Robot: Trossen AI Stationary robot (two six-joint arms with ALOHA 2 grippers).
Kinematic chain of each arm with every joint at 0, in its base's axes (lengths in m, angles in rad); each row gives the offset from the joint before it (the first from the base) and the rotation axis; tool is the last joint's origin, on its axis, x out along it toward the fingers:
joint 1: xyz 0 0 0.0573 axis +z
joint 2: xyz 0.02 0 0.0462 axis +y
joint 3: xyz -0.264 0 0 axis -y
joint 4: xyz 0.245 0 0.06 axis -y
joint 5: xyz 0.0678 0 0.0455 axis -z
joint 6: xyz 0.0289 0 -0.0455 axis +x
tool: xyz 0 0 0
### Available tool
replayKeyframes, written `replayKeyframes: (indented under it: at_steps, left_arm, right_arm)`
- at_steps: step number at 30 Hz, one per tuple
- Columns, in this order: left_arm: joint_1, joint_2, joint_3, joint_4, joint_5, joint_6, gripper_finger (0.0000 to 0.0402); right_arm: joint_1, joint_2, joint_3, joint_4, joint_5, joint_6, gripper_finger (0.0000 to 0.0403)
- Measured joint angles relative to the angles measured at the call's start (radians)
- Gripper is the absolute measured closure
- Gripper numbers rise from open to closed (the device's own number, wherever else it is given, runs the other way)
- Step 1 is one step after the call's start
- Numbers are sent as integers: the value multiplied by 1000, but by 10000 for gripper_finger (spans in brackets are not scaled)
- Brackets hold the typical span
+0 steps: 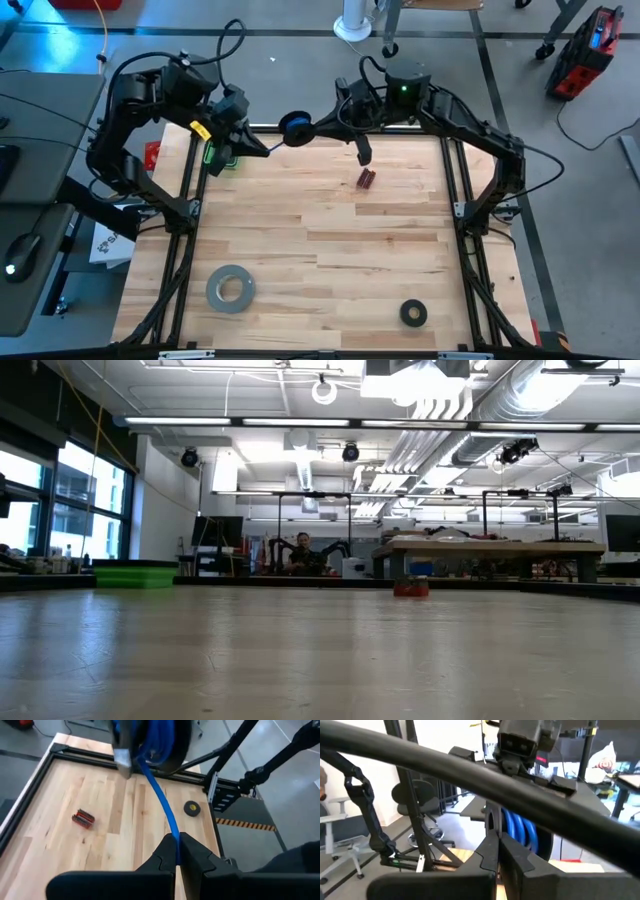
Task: Coil cords
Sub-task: Coil the blue wire onto a spool
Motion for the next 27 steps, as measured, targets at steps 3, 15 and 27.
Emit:
replayKeyframes:
  at_steps: [3, 15, 27]
  left_arm:
    - [0, 11, 0, 3, 4, 4, 401]
    - [0, 28, 0, 69, 50, -9, 401]
    - [0, 56, 2, 107, 119, -34, 401]
  right_arm:
    - [-1, -1, 1, -57, 3, -14, 403]
    - [4, 2, 2, -201, 47, -64, 403]
    - [57, 35, 0, -209, 58, -47, 403]
